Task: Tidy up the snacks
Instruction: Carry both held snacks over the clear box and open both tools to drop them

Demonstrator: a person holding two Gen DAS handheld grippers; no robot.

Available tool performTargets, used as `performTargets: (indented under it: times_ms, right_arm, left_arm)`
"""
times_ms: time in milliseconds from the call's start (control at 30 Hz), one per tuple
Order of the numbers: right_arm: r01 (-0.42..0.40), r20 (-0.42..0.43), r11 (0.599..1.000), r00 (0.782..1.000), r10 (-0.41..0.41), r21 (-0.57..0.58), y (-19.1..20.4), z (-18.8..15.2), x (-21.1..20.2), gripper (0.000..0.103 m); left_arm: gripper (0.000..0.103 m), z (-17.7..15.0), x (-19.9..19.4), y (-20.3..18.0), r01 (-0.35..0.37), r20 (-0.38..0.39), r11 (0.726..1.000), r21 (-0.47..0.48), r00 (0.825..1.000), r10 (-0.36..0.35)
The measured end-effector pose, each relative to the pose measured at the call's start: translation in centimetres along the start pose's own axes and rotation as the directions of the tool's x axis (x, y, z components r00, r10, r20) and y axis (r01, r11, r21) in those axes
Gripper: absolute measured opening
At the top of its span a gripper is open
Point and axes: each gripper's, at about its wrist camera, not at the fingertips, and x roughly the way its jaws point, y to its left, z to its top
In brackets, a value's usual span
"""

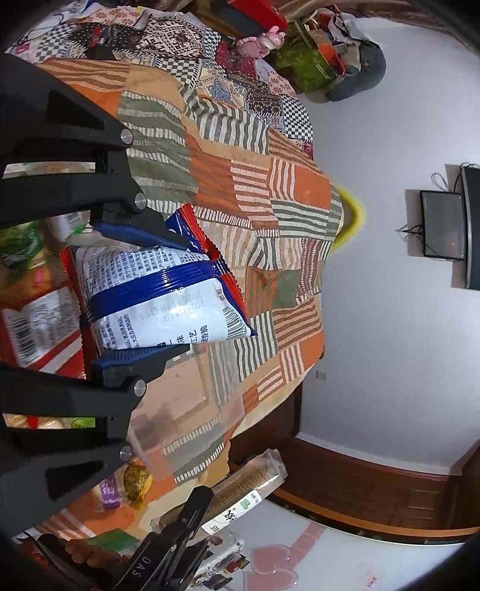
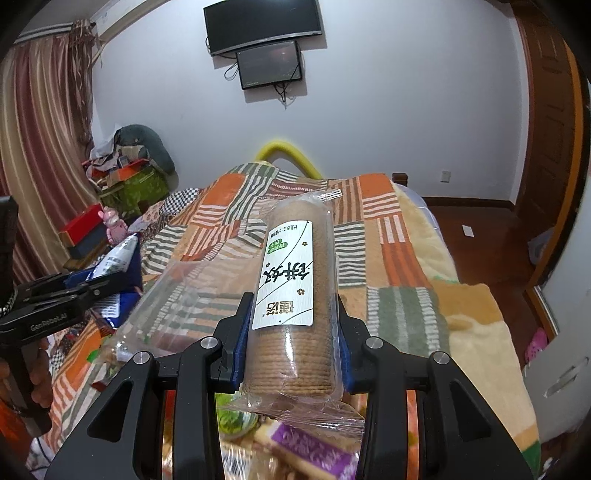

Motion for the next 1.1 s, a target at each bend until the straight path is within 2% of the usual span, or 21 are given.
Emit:
performTargets:
  times_ms: [267, 600, 833, 1100]
  right_arm:
    - [-0.02, -0.087, 0.999, 0.996, 0.018, -0.025, 0.6, 0.2, 3.7, 0.035]
    - [-0.035, -0.225, 0.998, 0.974, 0.023, -0.051, 1.1, -0.3, 7.1, 0.035]
    - [-0.037, -0.201, 0.995, 0.979, 0.016, -0.098, 1.4, 0.5, 5.9, 0.035]
    - [-0.025, -0.15, 0.994, 0.989, 0.008, -0.109, 0.4, 0.7, 2.9, 0.042]
  left_arm:
    - [0.047, 0.9, 4.3, -0.4, 0.016, -0.087, 0.999, 0.029, 0.996, -0.013]
    - [0.048, -0.2, 7.5, -1.1, 0.044, -0.193, 0.997, 0.071, 0.981, -0.029]
    - [0.056, 0.0, 5.7, -1.2, 0.036, -0.15, 0.995, 0.089, 0.988, -0.022]
    - [0.063, 0.3, 0.3, 1.4, 0.027, -0.058, 0.999, 0.044, 0.998, -0.024]
